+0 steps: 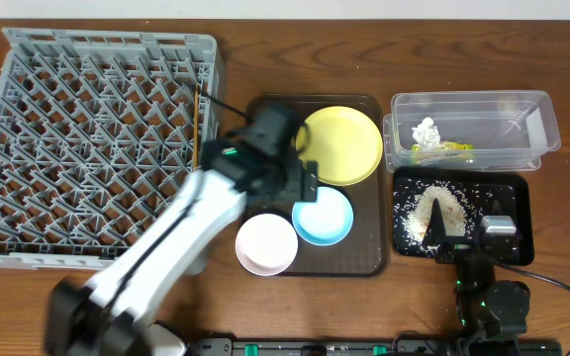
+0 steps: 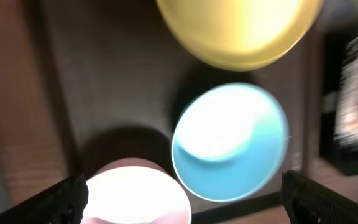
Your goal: Sort waste into correct bins and load items into the dishwasher
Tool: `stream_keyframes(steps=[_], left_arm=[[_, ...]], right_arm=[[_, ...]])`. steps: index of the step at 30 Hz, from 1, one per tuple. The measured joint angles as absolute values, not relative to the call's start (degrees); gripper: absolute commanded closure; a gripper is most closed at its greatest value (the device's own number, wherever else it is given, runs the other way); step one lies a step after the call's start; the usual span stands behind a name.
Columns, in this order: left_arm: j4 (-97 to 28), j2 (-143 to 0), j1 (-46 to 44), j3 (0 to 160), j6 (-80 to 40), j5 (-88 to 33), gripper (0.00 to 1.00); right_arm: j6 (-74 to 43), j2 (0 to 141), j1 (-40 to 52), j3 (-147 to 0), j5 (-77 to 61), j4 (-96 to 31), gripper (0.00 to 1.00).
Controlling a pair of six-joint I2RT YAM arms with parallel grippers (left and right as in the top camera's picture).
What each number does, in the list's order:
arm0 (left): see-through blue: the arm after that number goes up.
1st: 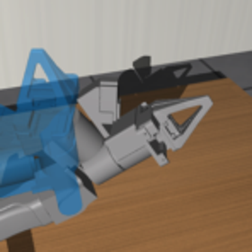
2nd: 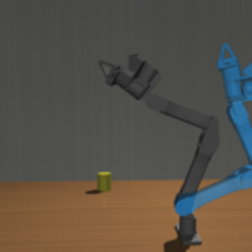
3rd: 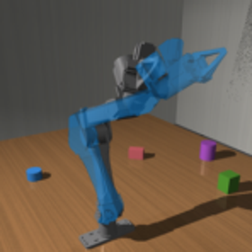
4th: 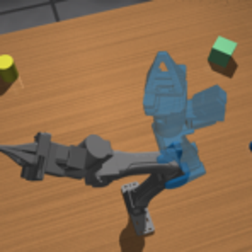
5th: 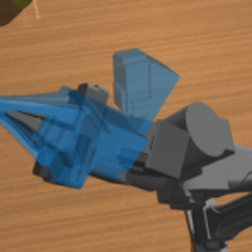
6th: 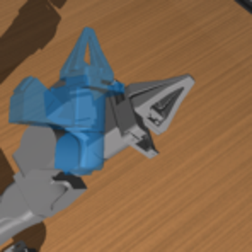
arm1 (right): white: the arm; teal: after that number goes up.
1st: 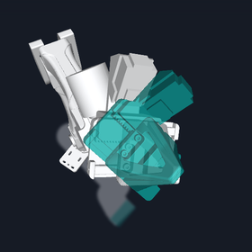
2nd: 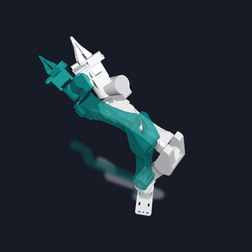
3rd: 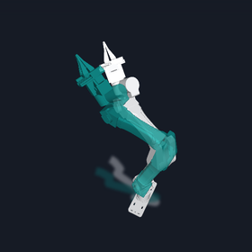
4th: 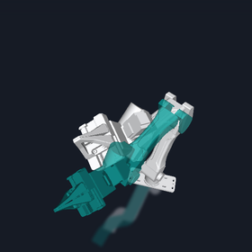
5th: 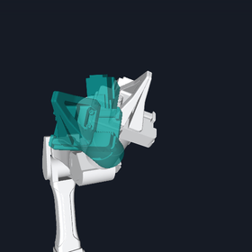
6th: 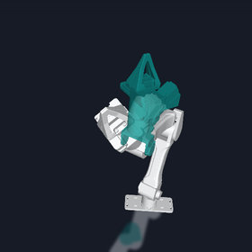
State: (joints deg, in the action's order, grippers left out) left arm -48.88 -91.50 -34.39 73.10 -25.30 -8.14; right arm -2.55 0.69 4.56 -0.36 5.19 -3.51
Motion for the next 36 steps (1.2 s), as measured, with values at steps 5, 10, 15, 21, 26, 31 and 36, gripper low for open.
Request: stream_keyframes(steps=[5, 10, 15, 21, 26, 31, 36], left_arm=[[-48.29, -100.47, -37.5, 73.1, -25.61, -5.13, 0.14], [-47.94, -106.17, -37.67, 73.1, -25.61, -3.2, 0.33], [-46.24, -110.1, -37.85, 73.1, -24.77, -2.68, 0.68], [-44.88, -111.77, -38.09, 73.1, -23.53, -3.22, 0.92], [-45.36, -111.59, -38.04, 73.12, -23.55, -4.6, 0.92], [-49.45, -109.34, -37.98, 73.67, -23.51, -5.26, 0.92], [-50.41, -102.08, -37.93, 75.55, -23.18, -5.23, 0.92]], right_arm=[[-2.52, 0.69, 4.56, -0.36, 5.17, -3.51, 0.01], [-2.55, 0.69, 4.56, -0.36, 5.17, -3.51, 0.01], [-2.55, 0.69, 4.56, -0.36, 5.17, -3.51, 0.01], [-2.55, 0.69, 4.56, -0.36, 5.17, -3.51, 0.01], [-2.55, 0.69, 4.56, -0.36, 5.17, -3.51, 0.01], [-2.55, 0.69, 4.56, -0.36, 5.17, -3.51, 0.01], [-2.55, 0.69, 4.56, -0.36, 5.17, -3.51, 0.01]])
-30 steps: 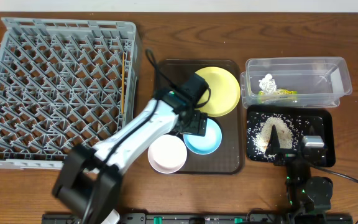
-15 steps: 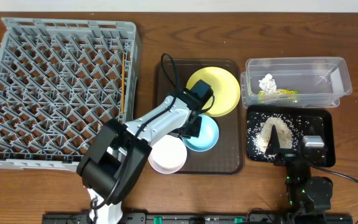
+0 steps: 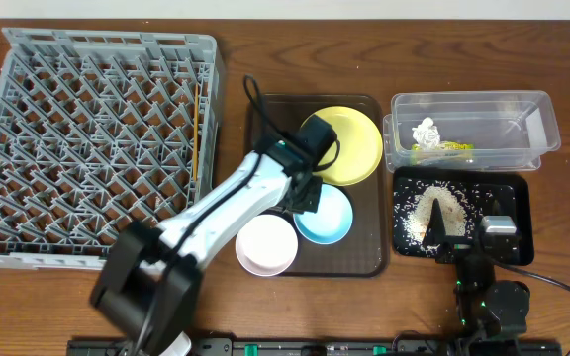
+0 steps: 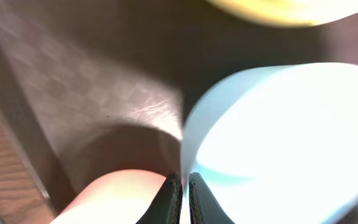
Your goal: Sort waste into correct bins and load items into the dishwasher
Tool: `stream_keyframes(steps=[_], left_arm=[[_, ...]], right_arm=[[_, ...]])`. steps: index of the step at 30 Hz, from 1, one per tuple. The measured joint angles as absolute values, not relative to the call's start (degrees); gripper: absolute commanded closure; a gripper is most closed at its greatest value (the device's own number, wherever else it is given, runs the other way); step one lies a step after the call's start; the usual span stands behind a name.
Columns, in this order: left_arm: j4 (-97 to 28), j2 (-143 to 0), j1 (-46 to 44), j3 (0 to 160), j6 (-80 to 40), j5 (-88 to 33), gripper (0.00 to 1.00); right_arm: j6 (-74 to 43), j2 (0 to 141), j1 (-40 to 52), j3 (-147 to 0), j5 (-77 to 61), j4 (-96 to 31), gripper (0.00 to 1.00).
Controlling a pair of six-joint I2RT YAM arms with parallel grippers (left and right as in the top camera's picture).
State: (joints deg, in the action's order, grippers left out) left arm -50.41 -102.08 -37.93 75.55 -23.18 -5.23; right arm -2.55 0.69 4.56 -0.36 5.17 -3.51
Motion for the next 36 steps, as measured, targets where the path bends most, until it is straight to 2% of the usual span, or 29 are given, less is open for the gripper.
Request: stream_keyframes(steps=[9, 10, 11, 12, 16, 20, 23, 24, 30, 36], left_arm=[[-53.04, -96.12, -37.91, 76.73, -22.63, -5.23, 0.92], [-53.65, -95.92, -37.87, 76.84, -22.63, -5.23, 0.89], [-54.19, -95.59, -37.8, 76.97, -22.48, -5.21, 0.68], [-54.48, -95.15, -37.65, 77.17, -22.5, -5.37, 0.59], [-54.65, -90.61, -35.11, 79.5, -24.38, -6.48, 0.55], [-50.92, -83.02, -27.49, 81.47, -27.94, -12.03, 0.62], [-48.27, -78.74, -19.53, 82.11, -31.86, -18.31, 0.81], [-47.42, -77.84, -16.73, 82.17, -33.47, -20.45, 0.92], [-42.98, -77.71, -3.42, 82.21, -47.13, -33.08, 0.92], [-40.18, -77.91, 3.66, 82.21, -60.03, -39.27, 0.92]], right_arm=[[-2.55, 0.69, 4.56, -0.36, 5.17, -3.51, 0.01], [-2.55, 0.69, 4.56, -0.36, 5.17, -3.51, 0.01], [-2.55, 0.69, 4.56, -0.36, 5.17, -3.51, 0.01], [-2.55, 0.69, 4.56, -0.36, 5.17, -3.51, 0.01], [-2.55, 0.69, 4.56, -0.36, 5.17, -3.51, 0.01], [-2.55, 0.69, 4.56, -0.36, 5.17, -3.51, 0.01], [-2.55, 0.69, 4.56, -0.36, 5.17, -3.51, 0.01], [-2.55, 0.69, 4.56, -0.36, 5.17, -3.51, 0.01], [-2.55, 0.69, 4.56, -0.36, 5.17, -3.51, 0.01], [-2.55, 0.69, 4.56, -0.36, 5.17, -3.51, 0.01]])
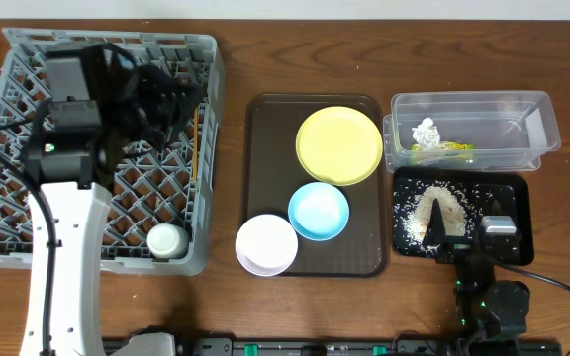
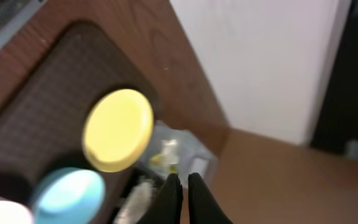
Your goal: Sort waste into correct bins and load items into the dishwasher
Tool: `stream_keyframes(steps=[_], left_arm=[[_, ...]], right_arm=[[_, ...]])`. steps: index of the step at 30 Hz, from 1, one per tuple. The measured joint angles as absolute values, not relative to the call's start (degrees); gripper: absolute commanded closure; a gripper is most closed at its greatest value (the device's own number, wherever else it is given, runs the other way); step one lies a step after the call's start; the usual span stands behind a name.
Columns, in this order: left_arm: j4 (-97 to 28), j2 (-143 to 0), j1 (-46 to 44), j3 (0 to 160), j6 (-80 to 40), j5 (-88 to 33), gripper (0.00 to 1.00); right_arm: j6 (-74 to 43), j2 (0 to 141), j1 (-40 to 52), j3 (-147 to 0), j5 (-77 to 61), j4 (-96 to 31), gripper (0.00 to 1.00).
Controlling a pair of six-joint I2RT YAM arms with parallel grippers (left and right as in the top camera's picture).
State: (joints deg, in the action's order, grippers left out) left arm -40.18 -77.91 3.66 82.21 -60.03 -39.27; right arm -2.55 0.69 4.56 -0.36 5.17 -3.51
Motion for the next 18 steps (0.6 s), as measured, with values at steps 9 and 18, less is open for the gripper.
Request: stream_keyframes(steps=[9, 18], left_arm=[[-39.33, -77.91, 4.95, 82.21, -69.67, -43.29, 0.92], [-32.64, -77.91, 4.95, 82.21, -64.69, -48.12, 0.92]], right_arm=[[-2.55, 0.69, 4.56, -0.36, 5.17, -3.51, 0.01], [-2.55, 0.69, 4.56, -0.36, 5.17, -3.51, 0.01]])
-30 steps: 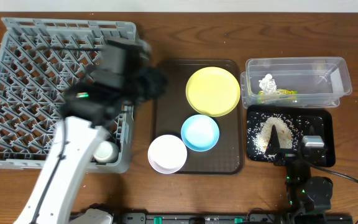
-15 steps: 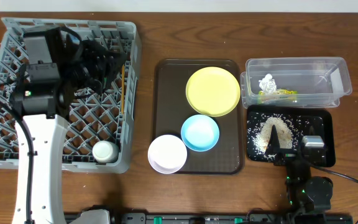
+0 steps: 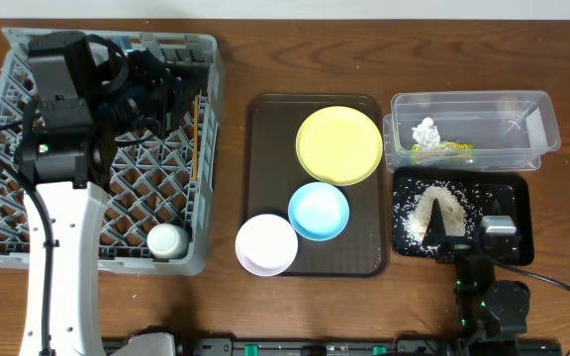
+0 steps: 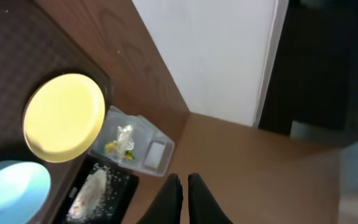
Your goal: Sort waste into correct bins and load items into the dishwasher
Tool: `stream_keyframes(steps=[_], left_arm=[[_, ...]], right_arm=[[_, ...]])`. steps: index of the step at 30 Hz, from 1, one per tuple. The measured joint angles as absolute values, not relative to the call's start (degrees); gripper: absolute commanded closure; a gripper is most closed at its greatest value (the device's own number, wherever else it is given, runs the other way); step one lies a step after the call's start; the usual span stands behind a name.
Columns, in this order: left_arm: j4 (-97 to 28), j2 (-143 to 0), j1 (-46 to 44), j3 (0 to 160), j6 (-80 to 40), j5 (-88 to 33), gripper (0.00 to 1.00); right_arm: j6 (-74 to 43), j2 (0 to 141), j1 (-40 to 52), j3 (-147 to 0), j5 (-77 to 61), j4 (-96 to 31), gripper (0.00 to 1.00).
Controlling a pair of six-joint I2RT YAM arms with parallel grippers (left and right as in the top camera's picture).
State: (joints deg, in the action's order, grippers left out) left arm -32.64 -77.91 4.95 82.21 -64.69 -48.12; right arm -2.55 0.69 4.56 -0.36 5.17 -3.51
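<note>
My left gripper (image 3: pixel 188 91) hovers over the back right of the grey dish rack (image 3: pixel 8 148), shut with nothing between its fingers (image 4: pixel 183 180). A white cup (image 3: pixel 166 240) lies in the rack's front right corner. On the brown tray (image 3: pixel 265 119) sit a yellow plate (image 3: pixel 339 145), a blue bowl (image 3: pixel 319 212) and a white bowl (image 3: pixel 266 244). The left wrist view looks down on the yellow plate (image 4: pixel 64 117) and the blue bowl (image 4: pixel 11 186) from afar. My right gripper (image 3: pixel 445 235) rests over the black tray; whether it is open or shut does not show.
A clear bin (image 3: pixel 473 133) with crumpled wrappers stands at the back right. In front of it is a black tray (image 3: pixel 513 193) strewn with rice. A pencil-like stick (image 3: pixel 197 138) stands along the rack's right wall.
The left arm has shifted slightly toward the rack's back edge, and its wrist camera has tilted further up. The gripper stays shut. The dishes have not moved.
First my left gripper was open above the blue and white bowls on the tray. Then it was shut low beside the blue bowl's rim. Later the arm was over the dish rack, shut on nothing, with a white cup lying in the rack's front right corner. It stays there now.
</note>
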Motion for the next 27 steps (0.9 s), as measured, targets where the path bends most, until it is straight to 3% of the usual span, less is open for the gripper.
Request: stream_keyframes(steps=[20, 21, 22, 24, 26, 27], left_arm=[[-32.97, -77.91, 4.99, 82.21, -59.51, -50.89, 0.92], [-32.97, -77.91, 4.99, 82.21, -59.51, -50.89, 0.89], [-32.95, -77.91, 4.99, 82.21, -59.35, -50.92, 0.73], [-32.97, -77.91, 4.99, 82.21, -59.0, -50.94, 0.56], [-33.06, -77.91, 4.99, 82.21, -58.92, -51.0, 0.53], [-33.04, -77.91, 5.02, 82.21, -58.89, -51.05, 0.57]], right_arm=[[-2.55, 0.69, 4.56, -0.36, 5.17, -3.51, 0.01], [-2.55, 0.69, 4.56, -0.36, 5.17, -3.51, 0.01], [-2.55, 0.69, 4.56, -0.36, 5.17, -3.51, 0.01], [-2.55, 0.69, 4.56, -0.36, 5.17, -3.51, 0.01], [-2.55, 0.69, 4.56, -0.36, 5.15, -3.53, 0.01], [-2.55, 0.69, 4.56, -0.36, 5.15, -3.53, 0.01]])
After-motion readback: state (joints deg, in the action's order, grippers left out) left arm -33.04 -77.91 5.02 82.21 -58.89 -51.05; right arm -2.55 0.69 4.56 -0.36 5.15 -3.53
